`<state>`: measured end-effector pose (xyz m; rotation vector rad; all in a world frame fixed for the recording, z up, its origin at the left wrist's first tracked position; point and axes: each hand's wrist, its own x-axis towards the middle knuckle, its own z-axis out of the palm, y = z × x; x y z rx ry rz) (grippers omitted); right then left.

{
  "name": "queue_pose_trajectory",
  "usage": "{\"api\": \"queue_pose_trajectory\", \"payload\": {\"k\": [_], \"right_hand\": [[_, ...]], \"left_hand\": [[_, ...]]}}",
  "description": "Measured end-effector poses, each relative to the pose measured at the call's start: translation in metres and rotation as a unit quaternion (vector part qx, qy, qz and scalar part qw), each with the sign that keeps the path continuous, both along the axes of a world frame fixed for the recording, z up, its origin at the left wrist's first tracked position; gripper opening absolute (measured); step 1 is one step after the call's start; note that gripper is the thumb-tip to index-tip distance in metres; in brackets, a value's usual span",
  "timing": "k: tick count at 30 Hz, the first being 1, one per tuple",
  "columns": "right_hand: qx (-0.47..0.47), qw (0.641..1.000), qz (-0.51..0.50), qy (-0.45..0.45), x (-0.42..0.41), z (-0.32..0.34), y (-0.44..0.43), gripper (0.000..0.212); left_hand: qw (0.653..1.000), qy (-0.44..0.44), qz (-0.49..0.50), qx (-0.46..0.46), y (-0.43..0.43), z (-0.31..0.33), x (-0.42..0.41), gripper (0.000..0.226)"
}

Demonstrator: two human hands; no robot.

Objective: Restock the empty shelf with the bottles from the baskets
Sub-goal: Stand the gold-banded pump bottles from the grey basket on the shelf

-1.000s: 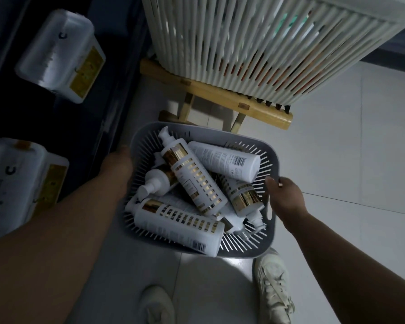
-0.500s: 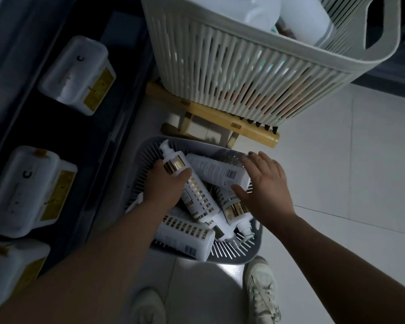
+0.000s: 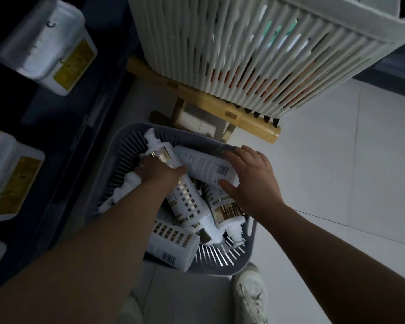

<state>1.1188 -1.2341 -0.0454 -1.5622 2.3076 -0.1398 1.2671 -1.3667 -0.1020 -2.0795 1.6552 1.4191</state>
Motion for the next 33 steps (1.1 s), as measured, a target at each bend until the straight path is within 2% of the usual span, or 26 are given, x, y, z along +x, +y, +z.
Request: {"api": "queue_pose_trajectory", "payload": {"k": [2,4,7,11,15,21,24,26,29,33], "right_hand": [[0.003,1.0,0.006,-0.002,-0.002,-0.002,-0.001,0.064],[0.002,1.0,0.017,0.004,-0.004,-0.004,-0.002,0.064],[-0.002,1.0,0.023,0.01,-0.002,-0.005,-0.005,0.063],[-0.005,0.999,0.039,0.014,0.004,-0.007,-0.01,0.061],[0.006,0.999,0.05,0.003,0.014,-0.008,-0.025,0.063],[0.121,0.987,0.088,0.064,0.025,-0.024,-0.048,0.07],[0.167,0.976,0.102,0.098,0.031,-0.037,-0.057,0.077],[0.191,0.966,0.109,0.137,0.033,-0.044,-0.061,0.082],[0.193,0.959,0.12,0.167,0.034,-0.042,-0.065,0.071],[0.182,0.97,0.106,0.122,0.038,-0.016,-0.06,0.064]], "left_hand": [[1.0,-0.001,0.028,0.006,0.008,0.003,-0.007,0.112],[0.999,0.006,0.043,0.009,0.009,0.003,-0.009,0.113],[0.991,0.075,0.109,0.0,0.008,0.002,0.002,0.109],[0.966,0.167,0.195,0.005,0.006,0.02,0.021,0.089],[0.958,0.203,0.198,-0.031,-0.013,0.054,0.047,0.065],[0.955,0.209,0.163,-0.132,-0.025,0.083,0.092,0.075],[0.953,0.211,0.156,-0.149,-0.023,0.083,0.106,0.074],[0.951,0.217,0.157,-0.153,-0.022,0.079,0.112,0.08],[0.95,0.214,0.171,-0.152,-0.019,0.078,0.118,0.086],[0.947,0.21,0.185,-0.159,-0.017,0.098,0.122,0.083]]}}
